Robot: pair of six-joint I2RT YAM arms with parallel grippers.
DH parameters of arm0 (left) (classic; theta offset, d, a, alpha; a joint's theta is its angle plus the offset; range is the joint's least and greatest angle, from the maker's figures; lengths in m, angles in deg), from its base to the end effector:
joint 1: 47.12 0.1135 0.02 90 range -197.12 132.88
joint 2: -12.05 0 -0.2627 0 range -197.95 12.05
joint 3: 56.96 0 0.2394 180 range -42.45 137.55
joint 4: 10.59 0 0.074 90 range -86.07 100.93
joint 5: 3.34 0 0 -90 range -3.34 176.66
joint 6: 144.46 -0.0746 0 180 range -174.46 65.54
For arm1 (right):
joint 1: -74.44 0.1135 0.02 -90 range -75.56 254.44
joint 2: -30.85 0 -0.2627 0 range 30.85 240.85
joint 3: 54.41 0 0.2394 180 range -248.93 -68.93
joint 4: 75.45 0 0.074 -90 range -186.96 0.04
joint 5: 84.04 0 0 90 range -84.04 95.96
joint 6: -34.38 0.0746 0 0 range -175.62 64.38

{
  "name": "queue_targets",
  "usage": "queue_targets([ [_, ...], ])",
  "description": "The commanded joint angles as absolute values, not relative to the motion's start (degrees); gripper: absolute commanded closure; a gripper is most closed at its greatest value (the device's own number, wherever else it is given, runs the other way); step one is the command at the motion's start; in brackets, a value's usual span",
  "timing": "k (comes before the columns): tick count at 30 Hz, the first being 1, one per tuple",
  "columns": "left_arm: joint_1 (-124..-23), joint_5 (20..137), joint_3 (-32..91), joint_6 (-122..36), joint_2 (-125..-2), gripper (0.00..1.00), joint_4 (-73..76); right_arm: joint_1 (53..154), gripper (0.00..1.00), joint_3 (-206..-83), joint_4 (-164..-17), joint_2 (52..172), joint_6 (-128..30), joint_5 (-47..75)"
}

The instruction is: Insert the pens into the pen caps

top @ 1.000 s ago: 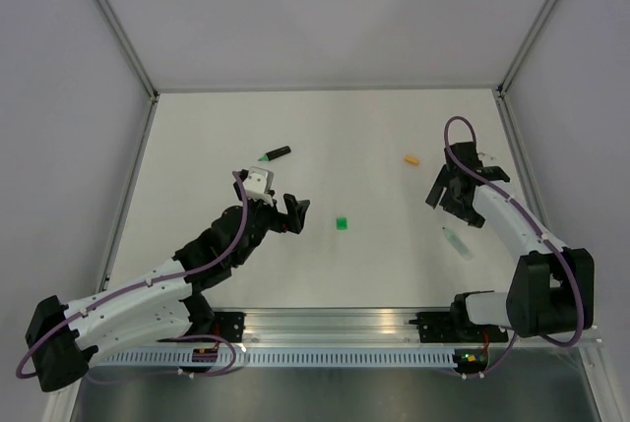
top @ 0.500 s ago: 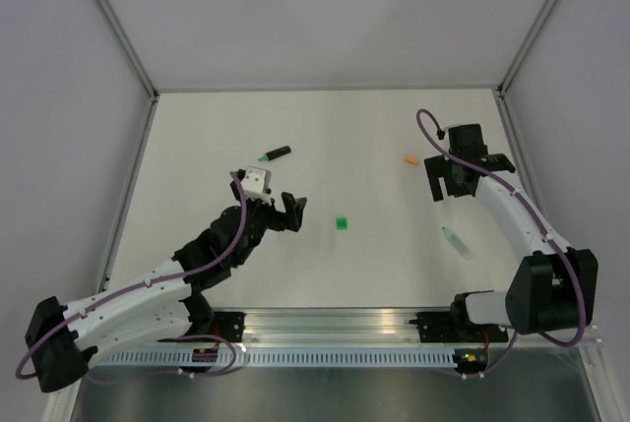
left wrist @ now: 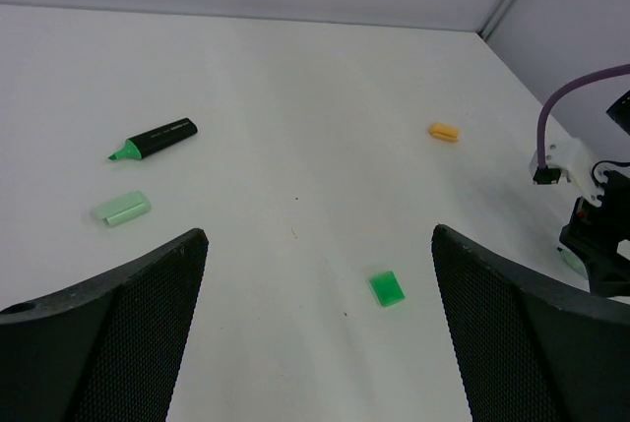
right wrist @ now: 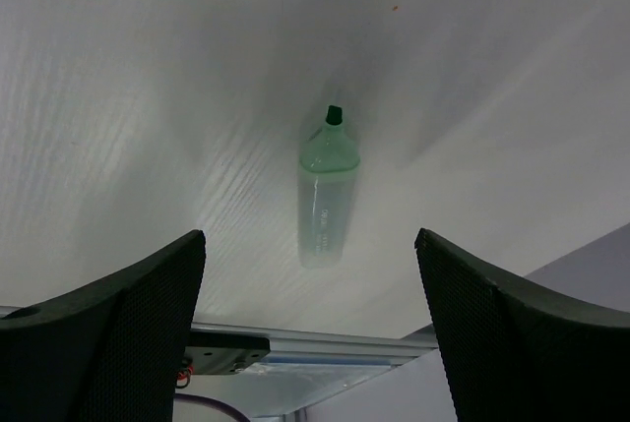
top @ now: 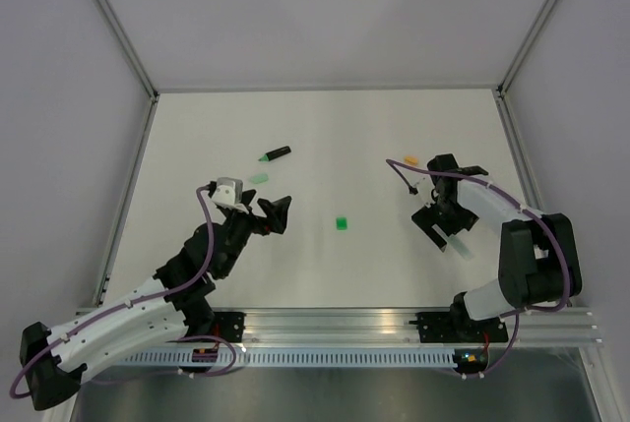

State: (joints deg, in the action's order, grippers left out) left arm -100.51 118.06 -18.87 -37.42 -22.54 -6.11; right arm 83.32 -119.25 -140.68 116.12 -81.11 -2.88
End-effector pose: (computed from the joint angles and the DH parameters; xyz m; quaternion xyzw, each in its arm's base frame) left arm 0.1388 -0.1216 0.2749 0.0339 0.7114 -0.2315 0.6626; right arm 0.2328 0.0248 0.1444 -0.2916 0.9527 -0.0817 0.0262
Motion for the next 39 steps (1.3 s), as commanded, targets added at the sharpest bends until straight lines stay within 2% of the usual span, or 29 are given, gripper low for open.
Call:
queue_targets([
  [1,-100.56,119.62,-19.24,-38.20,-21.09,0.00,-9.08,83.23,0.07,-117.89,-141.48,116.37,-83.65,-2.83],
  [10,-100.56,121.29,-19.68,-38.03,-20.56,0.00,-8.99,83.31,0.13,-117.97,-139.97,120.49,-84.00,-0.89],
  [14,-100.56,121.64,-19.77,-38.03,-20.47,0.00,-8.99,83.23,0.25,-118.15,-139.19,122.78,-84.00,-0.80],
  [16,-100.56,121.82,-19.77,-38.03,-20.47,0.00,-9.08,83.23,0.27,-118.32,-139.18,123.40,-84.01,-0.54],
  [19,-100.56,122.00,-19.77,-38.11,-20.56,0.00,-9.08,83.23,0.42,-118.76,-140.06,124.01,-84.27,0.25],
  [28,-100.56,122.35,-19.86,-37.85,-20.39,0.00,-8.99,83.23,0.68,-118.50,-139.27,124.72,-84.09,-0.54],
  [34,-100.56,122.00,-20.30,-37.85,-20.65,0.00,-9.43,84.80,0.85,-122.35,-137.52,125.42,-82.96,3.84],
  [35,-100.56,121.73,-20.30,-37.85,-20.74,0.00,-9.52,85.07,1.00,-124.54,-136.82,126.03,-80.08,5.25],
  [39,-100.56,120.24,-20.91,-38.20,-21.79,0.00,-10.92,88.40,1.00,-130.97,-134.62,131.99,-73.73,9.65],
])
